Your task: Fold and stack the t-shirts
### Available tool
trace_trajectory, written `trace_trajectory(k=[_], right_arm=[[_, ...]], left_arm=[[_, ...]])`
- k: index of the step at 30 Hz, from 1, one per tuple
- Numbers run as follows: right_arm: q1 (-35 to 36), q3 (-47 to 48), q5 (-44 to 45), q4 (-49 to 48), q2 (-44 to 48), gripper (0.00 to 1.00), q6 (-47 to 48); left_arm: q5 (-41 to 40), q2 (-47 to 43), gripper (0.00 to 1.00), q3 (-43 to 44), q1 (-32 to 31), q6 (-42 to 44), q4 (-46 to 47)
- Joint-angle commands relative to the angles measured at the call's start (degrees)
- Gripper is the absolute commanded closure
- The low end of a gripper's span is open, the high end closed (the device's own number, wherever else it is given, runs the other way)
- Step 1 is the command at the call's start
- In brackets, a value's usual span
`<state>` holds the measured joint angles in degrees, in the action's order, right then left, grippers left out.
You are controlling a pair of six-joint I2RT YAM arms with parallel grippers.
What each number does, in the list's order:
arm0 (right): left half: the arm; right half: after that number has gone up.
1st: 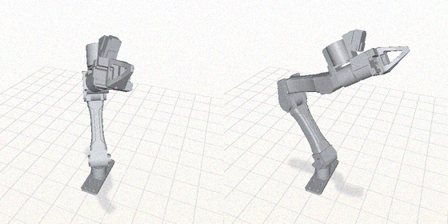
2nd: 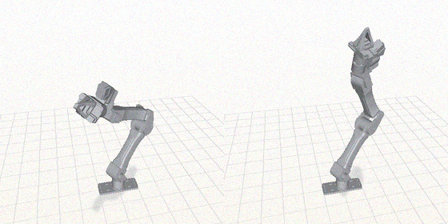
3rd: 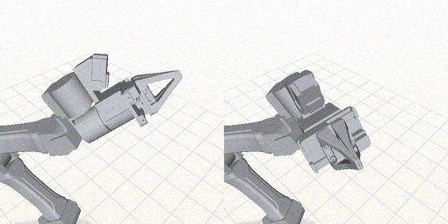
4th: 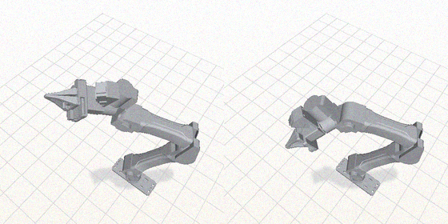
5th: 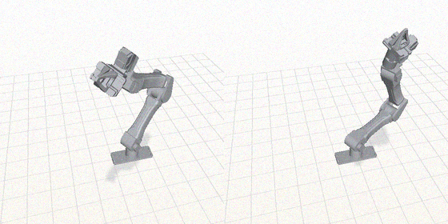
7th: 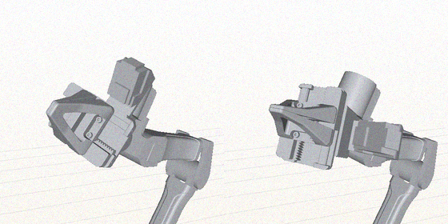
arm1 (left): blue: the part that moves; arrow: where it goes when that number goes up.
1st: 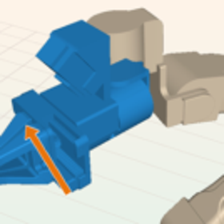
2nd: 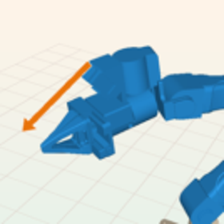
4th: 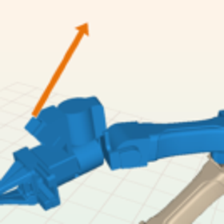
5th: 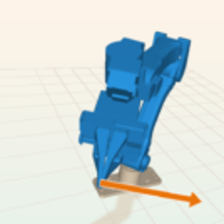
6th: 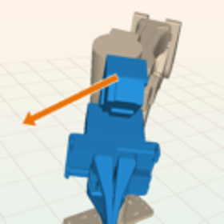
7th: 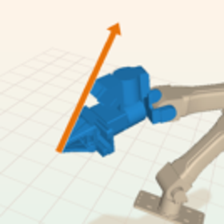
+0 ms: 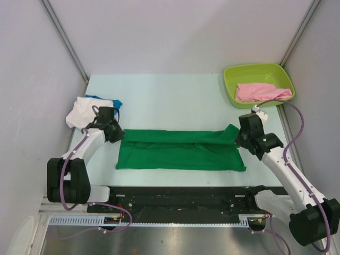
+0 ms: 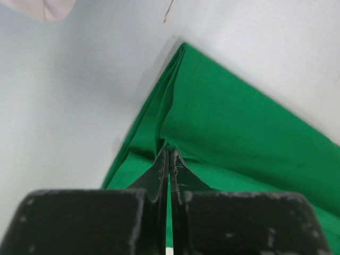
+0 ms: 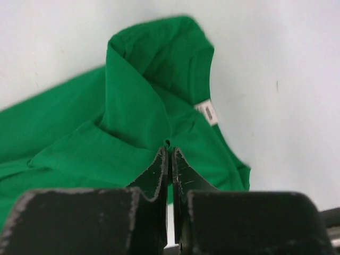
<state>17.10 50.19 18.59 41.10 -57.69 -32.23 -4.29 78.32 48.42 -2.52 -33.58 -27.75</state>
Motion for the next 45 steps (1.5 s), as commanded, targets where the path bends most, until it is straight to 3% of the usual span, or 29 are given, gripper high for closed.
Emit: trace_trajectory(k=[1, 3, 4, 7, 10, 11, 12, 13, 15, 19, 23, 30, 36, 39, 40, 45], right_arm=[[5.21, -4.4, 3.82, 6.0, 4.33, 1.0, -10.56], [9.16, -6.24, 5.74, 10.12, 6.96, 1.0, -16.62], [10.57, -6.68, 6.71, 11.88, 8.11, 1.0, -18.99], [19.88, -6.87, 11.19, 18.38, 12.5, 1.0, -31.28], [26.65, -6.86, 14.89, 22.35, 15.23, 0.58, -37.46], [27.54, -6.86, 15.77, 22.18, 15.41, 0.24, -37.56], [28.5, -6.69, 17.17, 21.74, 15.59, 0.09, -35.99], [28.77, -6.51, 17.53, 19.56, 15.07, 0.01, -34.58], [28.6, -6.25, 19.28, 17.88, 13.67, 0.0, -32.82], [27.03, -6.07, 19.73, 6.93, 7.26, 0.0, -19.6], [23.07, -5.46, 11.77, -4.6, -4.41, 0.0, -8.07], [18.76, -5.02, 3.83, -19.11, -18.4, 0.02, 0.4], [18.14, -4.23, -0.66, -27.21, -23.69, 0.12, 3.14], [18.14, -3.53, -2.15, -26.95, -25.45, 0.25, 3.05], [18.23, -3.44, -2.68, -26.86, -25.71, 0.35, 2.7], [18.75, -3.52, -1.89, -25.11, -25.45, 0.63, 2.26]], left_arm=[[-2.38, -4.57, 0.98, -2.89, 0.15, -1.92, -1.25], [-1.95, -5.81, 0.79, -4.29, 0.15, -3.15, -1.87], [-1.42, -7.47, 0.58, -6.48, 0.15, -3.5, -1.7], [-0.1, -12.9, 0.29, -10.52, 0.15, -5.52, -2.22], [2.0, -20.01, 0.12, -12.29, 0.06, -7.81, -3.54], [2.79, -21.62, 0.1, -12.3, 0.06, -8.51, -3.89], [3.24, -23.29, 0.06, -12.13, -0.11, -8.52, -4.15], [3.85, -25.57, 0.02, -10.91, -0.2, -8.52, -4.33], [3.86, -26.64, 0.02, -8.8, -0.29, -7.91, -6.08], [3.59, -25.51, 0.02, -2.56, -0.38, -5.71, -9.08], [2.89, -24.1, 0.02, -0.79, -0.29, -4.48, -8.73], [2.54, -22.34, 0.02, -2.37, -0.29, -4.12, -6.97], [2.28, -20.94, 0.02, -3.69, -0.29, -3.51, -5.92], [2.19, -20.41, 0.02, -3.95, -0.29, -3.59, -5.65], [2.1, -20.23, 0.02, -3.95, -0.29, -3.59, -5.56], [2.19, -20.14, 0.02, -4.56, -0.29, -3.77, -4.95]])
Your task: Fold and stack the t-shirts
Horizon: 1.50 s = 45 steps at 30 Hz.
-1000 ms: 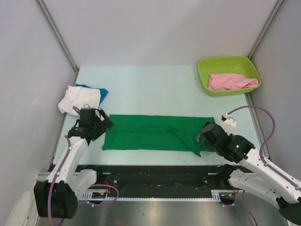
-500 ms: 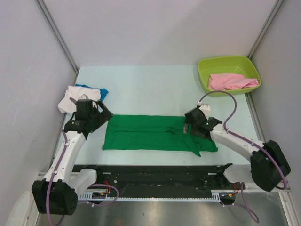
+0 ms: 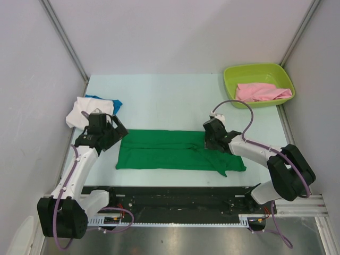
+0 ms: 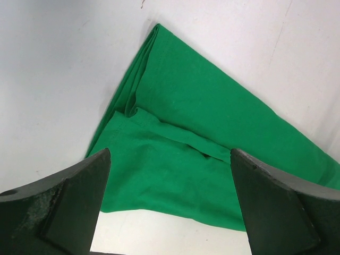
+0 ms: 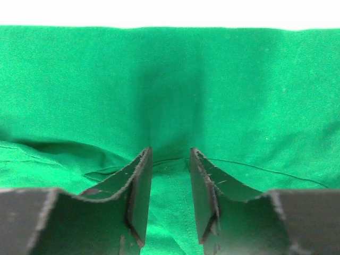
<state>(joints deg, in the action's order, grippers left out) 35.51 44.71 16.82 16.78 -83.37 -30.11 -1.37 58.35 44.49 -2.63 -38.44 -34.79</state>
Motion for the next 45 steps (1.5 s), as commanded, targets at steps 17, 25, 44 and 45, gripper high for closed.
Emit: trace_trajectory(k=[17, 25, 44, 45], right_arm=[[10.54, 1.96, 3.13, 6.6, 7.25, 1.0, -4.6], [18.46, 2.05, -0.81, 11.53, 7.96, 1.0, -9.88], [-19.67, 4.25, 4.1, 9.6, 6.21, 0.04, -6.8], [-21.6, 4.25, 2.88, 9.07, 5.51, 0.06, -6.72]], left_arm=[[-0.83, -2.45, 0.02, -2.3, -0.18, 0.91, 1.83], [0.57, -2.98, 0.02, -4.06, -0.18, -0.06, 3.06], [0.66, -3.86, 0.02, -4.24, -0.18, 1.7, 2.44], [0.58, -3.85, 0.02, -4.32, -0.18, 1.78, 2.62]])
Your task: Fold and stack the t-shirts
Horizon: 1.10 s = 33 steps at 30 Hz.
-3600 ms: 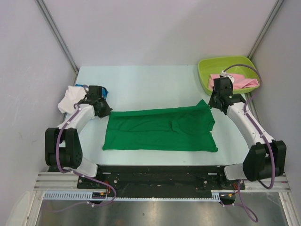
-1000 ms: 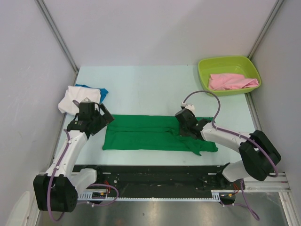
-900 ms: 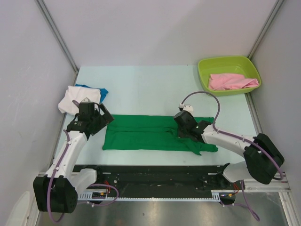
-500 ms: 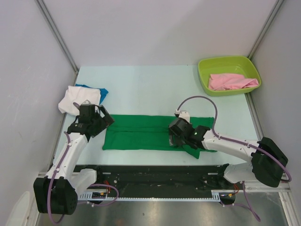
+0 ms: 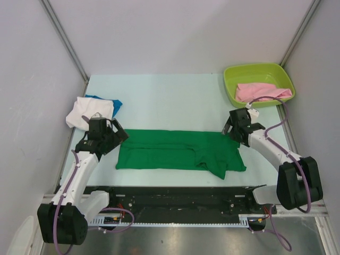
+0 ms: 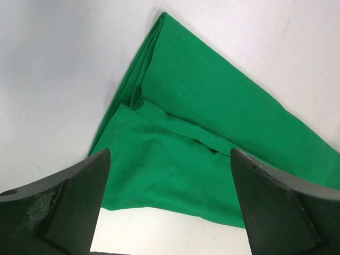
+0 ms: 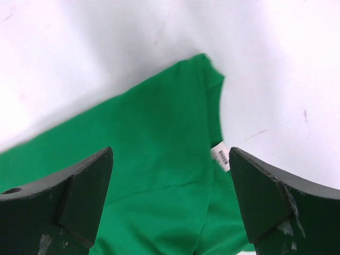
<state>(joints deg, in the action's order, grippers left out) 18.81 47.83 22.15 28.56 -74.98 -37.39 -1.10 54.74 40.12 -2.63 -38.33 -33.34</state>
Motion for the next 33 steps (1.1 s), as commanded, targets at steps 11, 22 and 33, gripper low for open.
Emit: trace_trajectory(k=[11, 22, 33], right_arm=[[-10.37, 1.12, -6.51, -7.99, -11.15, 0.45, 0.47], [-12.92, 1.12, -6.24, -9.48, -12.83, 1.0, 0.91], [-18.36, 1.56, -9.49, -12.38, -9.4, 1.0, 1.0]], left_arm=[[-0.13, 2.82, 0.02, 0.57, -0.18, 2.91, 2.4], [-0.57, 3.62, 0.02, 0.14, -0.18, 3.17, 3.02], [-0.92, 3.53, 0.02, 0.05, -0.18, 3.17, 2.84]])
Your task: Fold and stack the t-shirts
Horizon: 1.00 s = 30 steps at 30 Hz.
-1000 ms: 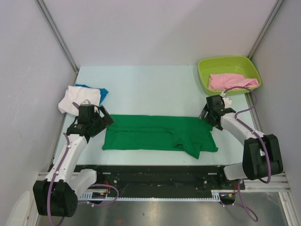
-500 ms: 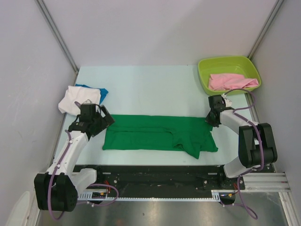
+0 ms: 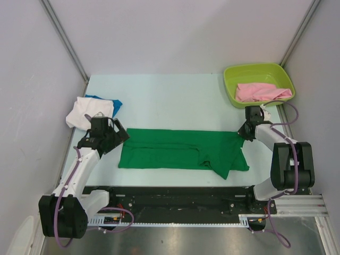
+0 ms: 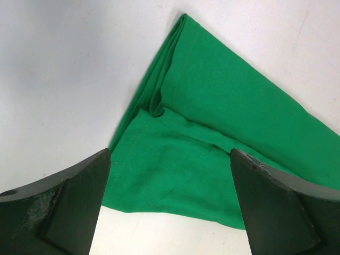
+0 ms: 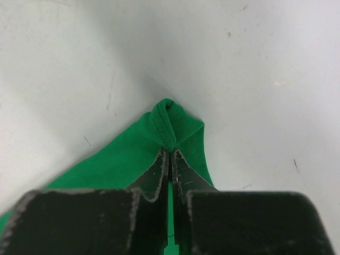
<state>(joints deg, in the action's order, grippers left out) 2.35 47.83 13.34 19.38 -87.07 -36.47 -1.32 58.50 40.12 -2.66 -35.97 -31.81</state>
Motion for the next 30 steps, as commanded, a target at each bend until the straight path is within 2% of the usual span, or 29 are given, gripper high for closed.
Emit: trace_trajectory(k=[1, 4, 14, 24, 30], right_arm=[[-1.91, 2.0, -1.38, -3.29, 2.61, 1.0, -0.27], [-4.19, 3.14, -4.11, -4.08, 2.25, 1.0, -0.45], [-5.07, 6.92, -7.98, -5.49, -2.14, 1.0, -0.8], [-6.3, 7.45, -2.54, -5.49, -8.11, 1.0, -1.76], [-6.83, 7.54, -4.29, -9.52, -9.17, 0.99, -2.12]], left_arm=[[-0.7, -0.23, 0.02, -0.04, -0.16, 0.81, 1.31], [-0.61, -0.32, 0.02, -0.04, -0.16, 0.81, 1.23], [-0.96, 0.03, 0.02, 0.49, -0.16, 0.9, 1.05], [-1.75, 0.12, 0.02, 0.31, -0.16, 0.81, 1.14], [-1.58, 0.04, 0.02, 0.31, -0.16, 0.63, 1.4]])
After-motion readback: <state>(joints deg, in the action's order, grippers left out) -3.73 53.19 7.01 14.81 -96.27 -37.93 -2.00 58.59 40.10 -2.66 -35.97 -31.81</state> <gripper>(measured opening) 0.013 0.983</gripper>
